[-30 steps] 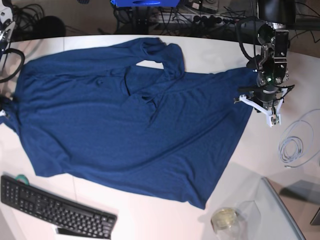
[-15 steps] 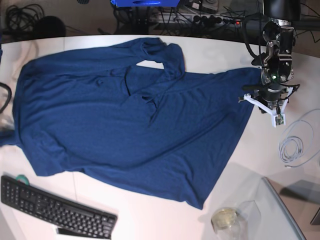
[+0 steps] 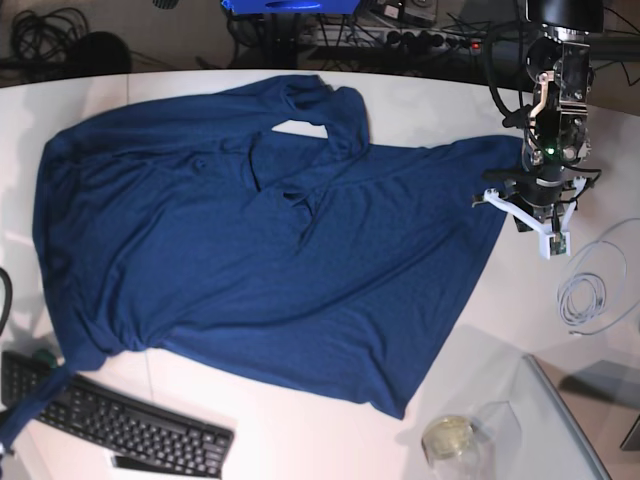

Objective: Layout the t-shirt on the table in an organized manner, then fold the t-shirt properly

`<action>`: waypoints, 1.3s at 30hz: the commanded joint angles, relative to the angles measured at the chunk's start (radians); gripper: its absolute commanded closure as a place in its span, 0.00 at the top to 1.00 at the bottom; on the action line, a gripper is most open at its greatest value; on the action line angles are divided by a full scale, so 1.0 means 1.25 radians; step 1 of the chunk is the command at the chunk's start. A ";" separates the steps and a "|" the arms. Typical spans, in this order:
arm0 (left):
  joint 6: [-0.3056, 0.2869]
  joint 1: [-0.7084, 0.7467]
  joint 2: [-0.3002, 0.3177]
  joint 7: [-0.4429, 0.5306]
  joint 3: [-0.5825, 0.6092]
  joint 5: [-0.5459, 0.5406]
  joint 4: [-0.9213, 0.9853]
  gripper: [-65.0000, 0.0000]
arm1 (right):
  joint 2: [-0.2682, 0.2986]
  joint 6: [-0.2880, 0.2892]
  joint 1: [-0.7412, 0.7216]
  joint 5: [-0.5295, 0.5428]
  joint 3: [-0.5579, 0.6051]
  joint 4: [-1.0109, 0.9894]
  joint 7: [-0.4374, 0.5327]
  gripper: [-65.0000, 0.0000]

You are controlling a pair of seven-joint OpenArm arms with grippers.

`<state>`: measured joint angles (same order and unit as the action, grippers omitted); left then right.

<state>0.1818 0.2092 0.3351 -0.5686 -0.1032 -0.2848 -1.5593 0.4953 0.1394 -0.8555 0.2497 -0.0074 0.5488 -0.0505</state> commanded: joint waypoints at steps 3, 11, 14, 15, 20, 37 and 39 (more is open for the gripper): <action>0.000 0.004 0.010 0.016 -0.004 0.006 -0.037 0.00 | 0.012 -0.002 -0.060 0.000 0.019 0.011 0.040 0.02; 0.000 0.021 0.007 0.015 -0.004 0.006 -0.042 0.00 | 0.009 -0.002 -0.076 0.000 0.080 0.011 0.154 0.02; 0.000 0.030 0.007 0.015 -0.004 0.006 -0.043 0.00 | -0.008 -0.002 -0.090 0.000 0.126 0.011 0.155 0.02; 0.000 0.033 0.007 0.015 -0.005 0.006 -0.049 0.00 | -0.010 -0.002 -0.091 0.000 0.132 0.012 0.158 0.02; 0.000 0.046 0.006 0.015 -0.005 0.006 -0.075 0.00 | -0.053 0.002 -0.088 0.000 0.138 0.012 0.260 0.02; 0.000 0.063 0.004 0.015 -0.005 0.006 -0.080 0.00 | -0.236 0.003 -0.166 0.000 0.139 -0.209 0.257 0.32; 0.000 0.063 0.004 0.015 -0.005 0.006 -0.079 0.00 | -0.259 0.020 -0.183 0.000 0.140 -0.209 0.206 0.59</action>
<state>0.1822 0.2955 0.3290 -0.5694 -0.1040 -0.2844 -1.6447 0.1589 0.1574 -1.0363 0.2466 0.1680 0.2729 0.1852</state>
